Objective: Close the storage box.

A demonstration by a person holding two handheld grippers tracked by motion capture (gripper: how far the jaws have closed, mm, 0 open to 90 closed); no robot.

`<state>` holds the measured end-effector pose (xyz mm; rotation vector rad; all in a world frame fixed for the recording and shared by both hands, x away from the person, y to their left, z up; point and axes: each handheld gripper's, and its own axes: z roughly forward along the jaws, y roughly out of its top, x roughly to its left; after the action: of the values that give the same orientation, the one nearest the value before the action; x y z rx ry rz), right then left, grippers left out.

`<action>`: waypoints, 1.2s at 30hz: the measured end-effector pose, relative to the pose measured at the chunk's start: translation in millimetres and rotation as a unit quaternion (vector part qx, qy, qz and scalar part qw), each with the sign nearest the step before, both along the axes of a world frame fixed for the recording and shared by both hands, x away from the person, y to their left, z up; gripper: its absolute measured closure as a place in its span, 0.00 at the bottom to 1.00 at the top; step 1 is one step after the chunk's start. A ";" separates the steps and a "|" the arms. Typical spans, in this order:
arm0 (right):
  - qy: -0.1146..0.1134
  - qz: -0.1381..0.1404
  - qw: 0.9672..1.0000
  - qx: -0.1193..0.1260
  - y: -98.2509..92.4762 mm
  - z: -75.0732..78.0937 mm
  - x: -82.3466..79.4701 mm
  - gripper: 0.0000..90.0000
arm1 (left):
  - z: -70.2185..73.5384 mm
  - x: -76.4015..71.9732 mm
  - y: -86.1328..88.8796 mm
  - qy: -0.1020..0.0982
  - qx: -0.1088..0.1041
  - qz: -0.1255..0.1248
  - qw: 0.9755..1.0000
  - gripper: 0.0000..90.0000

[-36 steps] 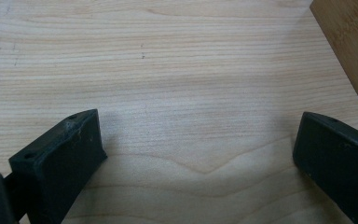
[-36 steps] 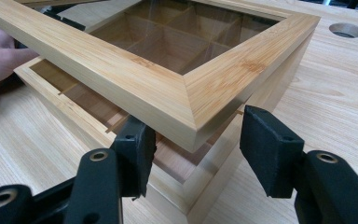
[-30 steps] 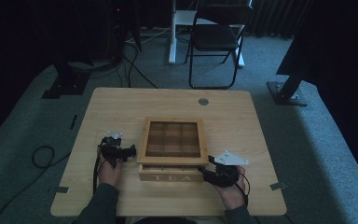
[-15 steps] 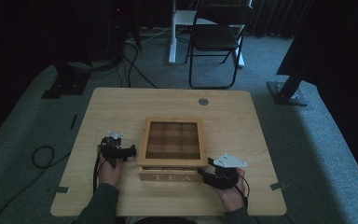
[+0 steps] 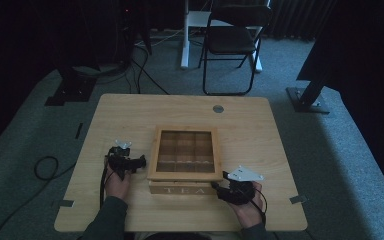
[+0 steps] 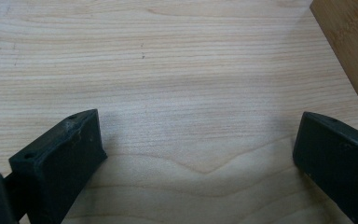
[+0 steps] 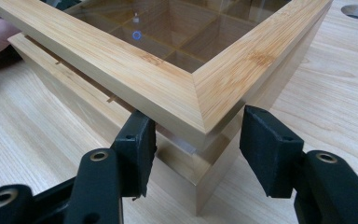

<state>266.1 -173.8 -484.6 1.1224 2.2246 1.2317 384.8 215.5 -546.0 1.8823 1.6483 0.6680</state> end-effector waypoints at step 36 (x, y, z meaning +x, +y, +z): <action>0.015 0.008 1.000 -0.018 1.4 -11.3 -7.6 0.50 | 0.0 0.0 0.0 0.000 0.000 0.000 1.000 0.02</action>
<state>258.5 -172.4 -495.9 1.1191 2.2719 1.1843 384.8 215.5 -546.0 1.8825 1.6483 0.6682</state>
